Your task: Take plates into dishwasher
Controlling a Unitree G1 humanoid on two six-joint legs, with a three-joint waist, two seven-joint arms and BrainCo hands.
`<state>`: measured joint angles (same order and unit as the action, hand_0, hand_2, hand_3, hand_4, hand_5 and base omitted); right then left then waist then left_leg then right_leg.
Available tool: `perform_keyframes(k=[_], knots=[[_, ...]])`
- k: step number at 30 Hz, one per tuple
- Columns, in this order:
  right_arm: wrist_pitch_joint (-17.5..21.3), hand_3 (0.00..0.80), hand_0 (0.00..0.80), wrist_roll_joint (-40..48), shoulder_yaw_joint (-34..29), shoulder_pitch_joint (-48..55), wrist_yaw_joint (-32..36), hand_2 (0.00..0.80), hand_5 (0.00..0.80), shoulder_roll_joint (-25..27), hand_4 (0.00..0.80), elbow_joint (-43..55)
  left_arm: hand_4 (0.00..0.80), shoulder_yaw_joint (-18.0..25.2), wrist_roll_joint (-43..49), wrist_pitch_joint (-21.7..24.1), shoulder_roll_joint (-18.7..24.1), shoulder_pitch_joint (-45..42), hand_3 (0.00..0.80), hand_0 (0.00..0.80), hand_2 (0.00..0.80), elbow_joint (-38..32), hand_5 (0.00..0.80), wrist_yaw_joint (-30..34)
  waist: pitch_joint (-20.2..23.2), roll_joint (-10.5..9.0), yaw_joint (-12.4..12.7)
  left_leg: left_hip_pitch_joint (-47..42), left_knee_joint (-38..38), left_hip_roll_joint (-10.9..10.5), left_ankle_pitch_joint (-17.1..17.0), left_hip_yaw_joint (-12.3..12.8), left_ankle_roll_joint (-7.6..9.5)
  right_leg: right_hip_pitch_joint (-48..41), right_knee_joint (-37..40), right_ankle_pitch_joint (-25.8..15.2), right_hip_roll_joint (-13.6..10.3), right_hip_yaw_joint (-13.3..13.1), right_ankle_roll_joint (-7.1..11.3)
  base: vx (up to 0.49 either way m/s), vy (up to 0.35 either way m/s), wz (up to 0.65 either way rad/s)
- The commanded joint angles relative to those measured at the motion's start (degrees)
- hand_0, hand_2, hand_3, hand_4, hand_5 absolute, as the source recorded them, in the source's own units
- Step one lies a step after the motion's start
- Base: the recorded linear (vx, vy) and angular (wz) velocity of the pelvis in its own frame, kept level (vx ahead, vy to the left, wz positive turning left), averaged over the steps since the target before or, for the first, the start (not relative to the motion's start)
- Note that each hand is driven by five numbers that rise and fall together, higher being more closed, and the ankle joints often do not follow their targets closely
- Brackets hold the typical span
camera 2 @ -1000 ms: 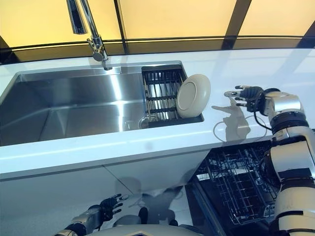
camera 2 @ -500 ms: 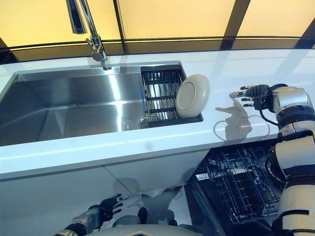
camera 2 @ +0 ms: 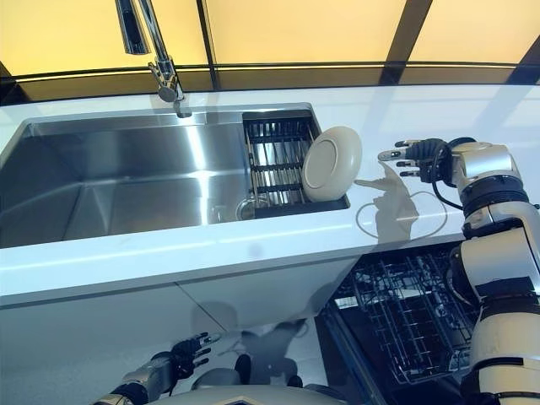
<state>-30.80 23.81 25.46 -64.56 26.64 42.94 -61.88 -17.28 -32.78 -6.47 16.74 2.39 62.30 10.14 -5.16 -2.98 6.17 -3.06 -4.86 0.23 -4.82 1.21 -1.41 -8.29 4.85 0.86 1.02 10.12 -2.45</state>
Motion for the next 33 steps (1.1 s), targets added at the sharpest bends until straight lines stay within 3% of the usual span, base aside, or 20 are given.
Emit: perform_keyframes(k=[1,33], knots=[[0.67,0.0,0.0,1.76,3.54,-8.8,-1.89,0.0,0.0,1.88,0.0,1.51,0.0,-3.85,-1.53,1.03,-0.42,2.54,0.0,0.0,0.0,1.3,0.0,0.31,0.81,-1.68,1.61,-1.12,-0.14,-0.35,2.85,-1.11,-0.63,0.47,-1.09,-1.98,-3.99,1.6,4.58,0.0,0.0,0.0],[-0.98,0.0,0.0,4.97,4.21,-8.11,-4.58,0.0,0.0,-5.65,0.0,5.43,0.0,-3.91,-6.27,-0.93,-1.17,4.48,0.0,0.0,0.0,-0.87,0.0,-2.02,-1.35,-1.5,3.19,0.2,-0.14,-0.75,2.07,-2.59,-0.3,1.97,-1.68,-2.64,-4.49,2.5,4.7,-0.004,0.016,0.02]])
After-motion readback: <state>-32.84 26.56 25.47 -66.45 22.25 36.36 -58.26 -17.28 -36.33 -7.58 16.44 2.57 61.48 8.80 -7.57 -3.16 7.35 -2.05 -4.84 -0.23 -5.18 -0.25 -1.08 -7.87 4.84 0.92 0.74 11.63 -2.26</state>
